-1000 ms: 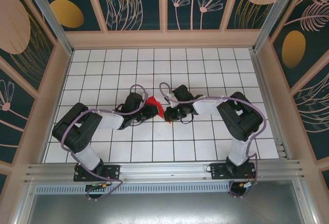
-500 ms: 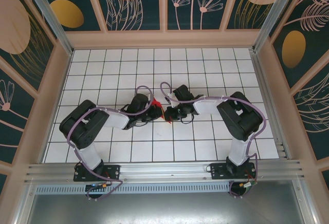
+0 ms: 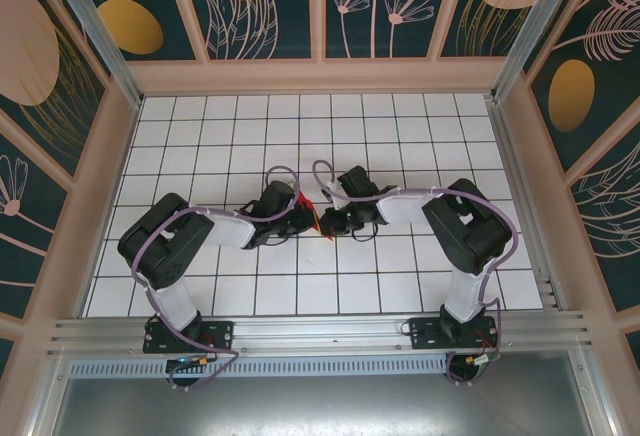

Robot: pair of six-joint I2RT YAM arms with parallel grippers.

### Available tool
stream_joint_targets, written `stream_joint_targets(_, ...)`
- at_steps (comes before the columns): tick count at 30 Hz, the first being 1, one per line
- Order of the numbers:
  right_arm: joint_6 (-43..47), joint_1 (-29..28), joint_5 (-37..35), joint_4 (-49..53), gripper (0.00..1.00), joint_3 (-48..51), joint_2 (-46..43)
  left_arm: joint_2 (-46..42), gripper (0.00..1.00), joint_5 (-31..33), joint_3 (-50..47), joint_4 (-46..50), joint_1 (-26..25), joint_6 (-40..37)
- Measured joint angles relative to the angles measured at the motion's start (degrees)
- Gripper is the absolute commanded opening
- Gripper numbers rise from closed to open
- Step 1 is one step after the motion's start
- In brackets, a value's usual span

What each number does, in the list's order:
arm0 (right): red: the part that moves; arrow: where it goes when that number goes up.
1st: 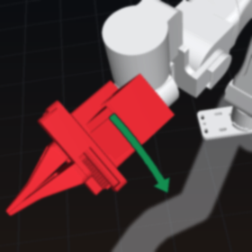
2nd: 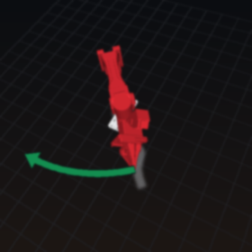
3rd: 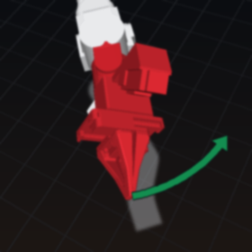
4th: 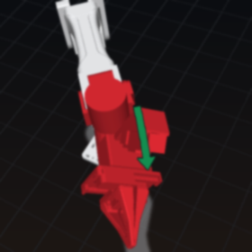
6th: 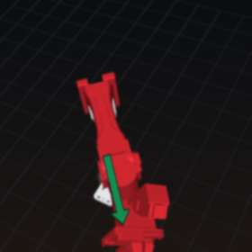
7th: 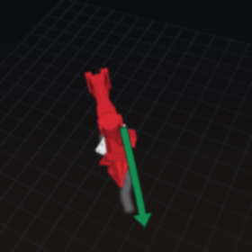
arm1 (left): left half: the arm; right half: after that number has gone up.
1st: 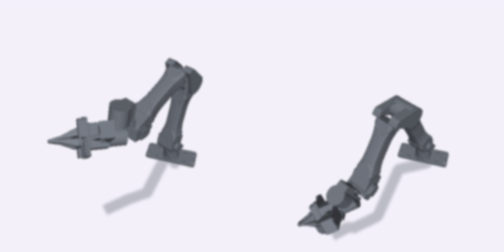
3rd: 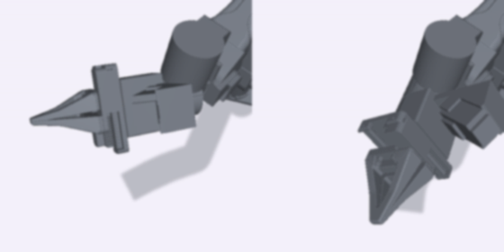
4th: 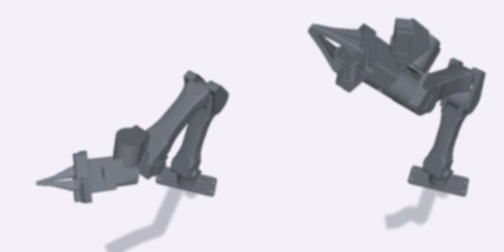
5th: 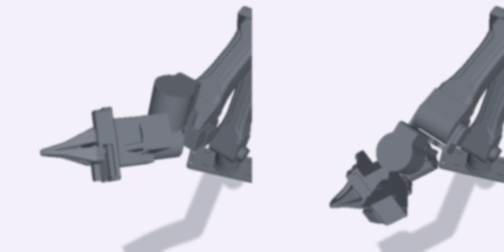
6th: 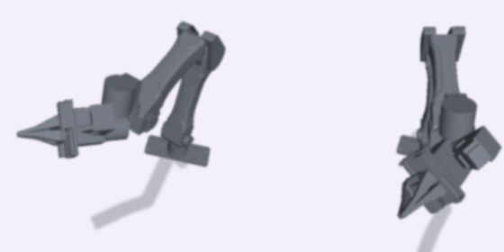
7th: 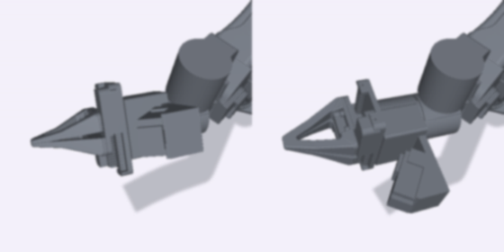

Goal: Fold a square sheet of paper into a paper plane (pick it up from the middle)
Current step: Fold the wing for the fifth time at the center of the table.

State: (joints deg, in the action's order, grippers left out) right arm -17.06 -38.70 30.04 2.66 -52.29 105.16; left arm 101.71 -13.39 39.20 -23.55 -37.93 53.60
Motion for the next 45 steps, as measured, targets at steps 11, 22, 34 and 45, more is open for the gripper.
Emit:
stream_joint_targets(11, 0.17, 0.04, 0.02, -2.97, 0.0, 2.05, -0.66, -1.16, 0.06, 0.0, -0.63, 1.49, 7.56, -2.47)
stream_joint_targets(22, 0.17, 0.04, 0.04, -3.34, 0.0, 2.21, -0.66, -1.18, 0.06, -0.26, -0.26, 2.38, 10.25, -4.76)
stream_joint_targets(34, 0.15, 0.07, 0.07, -3.58, 0.0, 2.4, -0.66, -2.93, 0.07, 3.69, -0.31, 5.42, 17.22, -6.51)
stream_joint_targets(45, 0.15, 0.13, 0.24, -3.96, 0.0, 2.58, -0.76, -14.45, 0.09, 3.45, -0.98, 8.72, 18.78, -8.98)
